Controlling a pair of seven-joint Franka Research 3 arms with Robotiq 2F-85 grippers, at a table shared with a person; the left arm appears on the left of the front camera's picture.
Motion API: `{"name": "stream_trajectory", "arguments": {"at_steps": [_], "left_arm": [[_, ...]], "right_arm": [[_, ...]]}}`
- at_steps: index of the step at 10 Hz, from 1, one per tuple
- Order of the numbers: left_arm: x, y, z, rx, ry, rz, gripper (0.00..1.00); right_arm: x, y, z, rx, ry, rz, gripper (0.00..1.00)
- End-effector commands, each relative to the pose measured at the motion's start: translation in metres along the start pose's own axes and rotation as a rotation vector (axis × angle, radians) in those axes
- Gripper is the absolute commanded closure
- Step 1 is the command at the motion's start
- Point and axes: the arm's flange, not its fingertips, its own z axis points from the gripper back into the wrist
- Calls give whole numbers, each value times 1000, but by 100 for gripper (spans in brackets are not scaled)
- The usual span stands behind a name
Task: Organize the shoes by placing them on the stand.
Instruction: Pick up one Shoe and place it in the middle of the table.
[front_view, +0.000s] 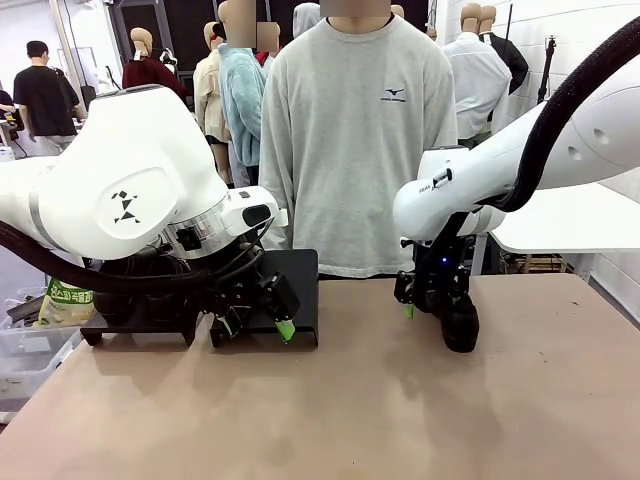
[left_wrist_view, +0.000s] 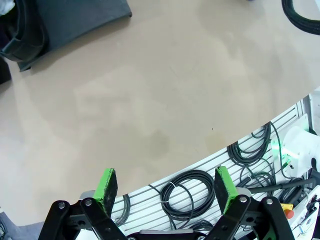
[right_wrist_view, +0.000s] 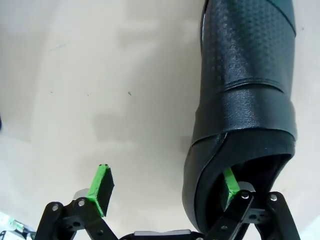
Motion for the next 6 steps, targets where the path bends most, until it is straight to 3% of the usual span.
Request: {"name": "stream_trajectory", "arguments": {"at_steps": [1, 2, 3, 6], "left_arm": [[0, 1, 2, -9, 7, -2, 0], [0, 1, 2, -9, 7, -2, 0], [0, 1, 2, -9, 7, -2, 0], [0, 1, 2, -9, 7, -2, 0]], "right_arm": [[-9, 0, 1, -19, -29, -36, 0], [-9, -1, 2, -12, -32, -48, 3], [-9, -1, 2, -13, -35, -52, 15], [-7, -2, 7, -28, -43, -85, 66]]}}
